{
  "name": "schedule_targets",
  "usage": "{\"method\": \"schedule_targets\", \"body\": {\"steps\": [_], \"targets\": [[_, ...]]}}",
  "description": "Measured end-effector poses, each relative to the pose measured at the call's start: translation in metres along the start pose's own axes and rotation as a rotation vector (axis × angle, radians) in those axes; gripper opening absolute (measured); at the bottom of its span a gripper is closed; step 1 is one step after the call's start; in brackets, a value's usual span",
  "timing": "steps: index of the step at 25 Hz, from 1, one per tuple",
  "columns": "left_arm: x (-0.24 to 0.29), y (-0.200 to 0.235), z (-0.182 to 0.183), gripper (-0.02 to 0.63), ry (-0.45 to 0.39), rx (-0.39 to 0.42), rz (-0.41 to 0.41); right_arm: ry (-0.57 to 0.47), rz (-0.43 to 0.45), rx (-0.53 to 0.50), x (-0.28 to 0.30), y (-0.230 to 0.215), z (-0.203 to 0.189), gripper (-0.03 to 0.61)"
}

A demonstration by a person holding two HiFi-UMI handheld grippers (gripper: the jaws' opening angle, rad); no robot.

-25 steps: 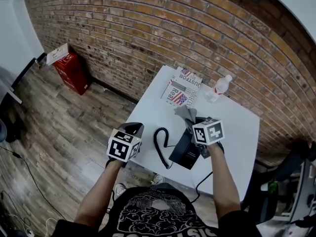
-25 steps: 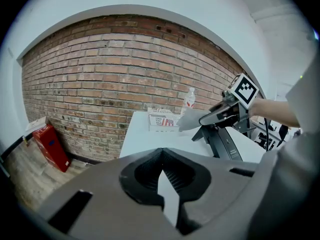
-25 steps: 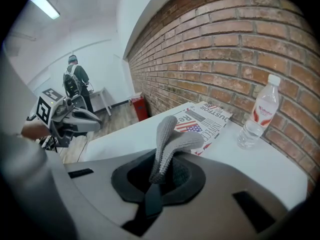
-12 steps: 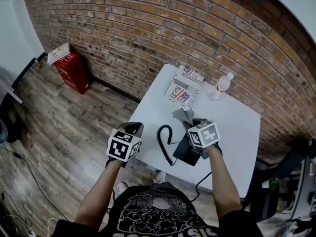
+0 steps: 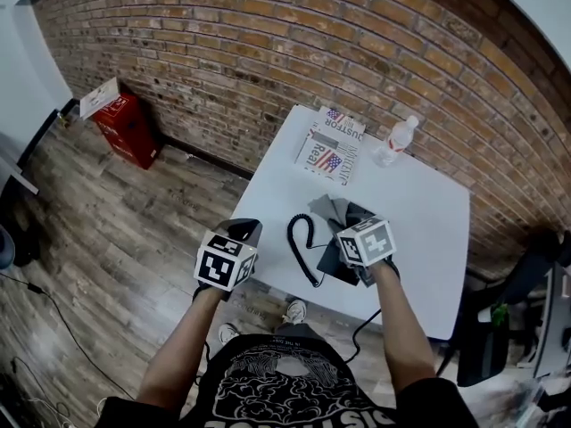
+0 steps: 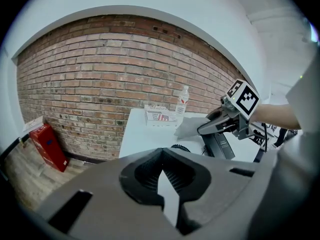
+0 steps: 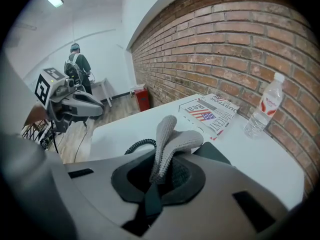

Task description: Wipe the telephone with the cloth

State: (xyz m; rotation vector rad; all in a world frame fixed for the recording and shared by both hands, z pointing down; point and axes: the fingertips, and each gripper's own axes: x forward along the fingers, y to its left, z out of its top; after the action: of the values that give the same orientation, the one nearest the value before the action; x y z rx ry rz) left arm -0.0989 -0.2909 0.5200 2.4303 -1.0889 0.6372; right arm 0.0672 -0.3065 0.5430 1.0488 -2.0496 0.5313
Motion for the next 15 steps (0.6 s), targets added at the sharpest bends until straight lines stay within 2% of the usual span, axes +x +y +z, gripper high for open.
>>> {"method": "schedule_targets", "body": {"steps": [15], "targets": [[-0.022, -0.001, -0.032, 0.006, 0.034, 0.004, -0.023, -0.003, -0.018, 0.047, 0.003, 0.034, -0.028, 0.011]]}}
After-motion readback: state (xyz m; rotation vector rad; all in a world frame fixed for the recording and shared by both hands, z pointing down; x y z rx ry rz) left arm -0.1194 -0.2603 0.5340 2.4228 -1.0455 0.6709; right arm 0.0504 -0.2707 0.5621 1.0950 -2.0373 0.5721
